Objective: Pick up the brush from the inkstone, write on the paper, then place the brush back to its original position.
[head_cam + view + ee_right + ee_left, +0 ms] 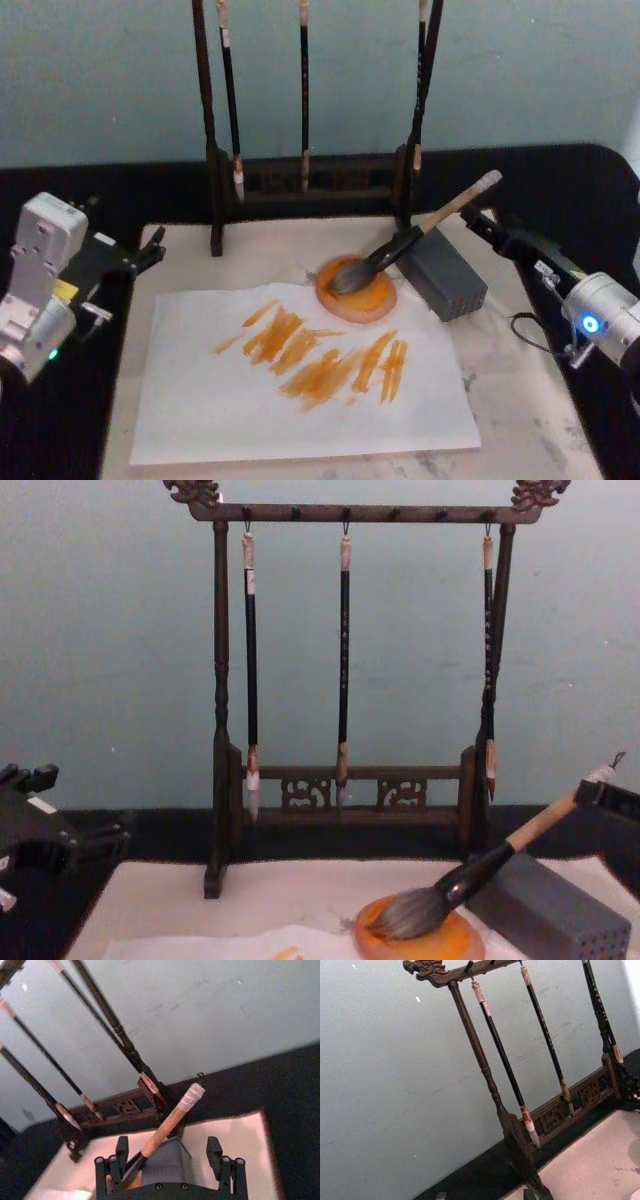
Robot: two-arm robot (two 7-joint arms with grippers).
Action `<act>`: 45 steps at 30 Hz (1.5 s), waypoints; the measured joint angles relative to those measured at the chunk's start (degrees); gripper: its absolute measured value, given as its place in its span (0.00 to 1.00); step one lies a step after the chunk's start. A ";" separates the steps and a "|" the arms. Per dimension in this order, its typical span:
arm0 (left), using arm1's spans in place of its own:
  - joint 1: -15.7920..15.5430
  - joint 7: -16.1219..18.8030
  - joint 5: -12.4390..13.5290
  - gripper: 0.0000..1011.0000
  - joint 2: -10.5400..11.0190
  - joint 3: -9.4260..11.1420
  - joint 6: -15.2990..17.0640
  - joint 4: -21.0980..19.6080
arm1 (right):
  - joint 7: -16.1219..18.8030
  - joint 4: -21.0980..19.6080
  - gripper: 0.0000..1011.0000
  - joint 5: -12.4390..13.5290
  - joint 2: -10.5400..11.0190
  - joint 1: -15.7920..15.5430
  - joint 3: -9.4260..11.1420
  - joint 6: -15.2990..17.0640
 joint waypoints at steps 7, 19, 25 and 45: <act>0.00 0.00 0.00 0.99 0.00 0.00 0.00 0.00 | 0.33 3.62 0.99 6.69 -3.05 2.10 1.01 2.46; 0.00 0.00 0.00 0.99 0.00 0.00 0.00 0.00 | 0.91 8.88 0.99 14.25 -7.10 5.11 2.39 2.82; 0.00 0.00 0.00 0.99 0.00 0.00 0.00 0.00 | 0.90 11.04 0.99 16.50 -8.17 6.23 2.39 2.62; 0.00 0.00 0.00 0.99 0.00 0.00 0.00 0.00 | -0.68 12.98 0.99 18.71 -8.02 8.22 -0.53 1.94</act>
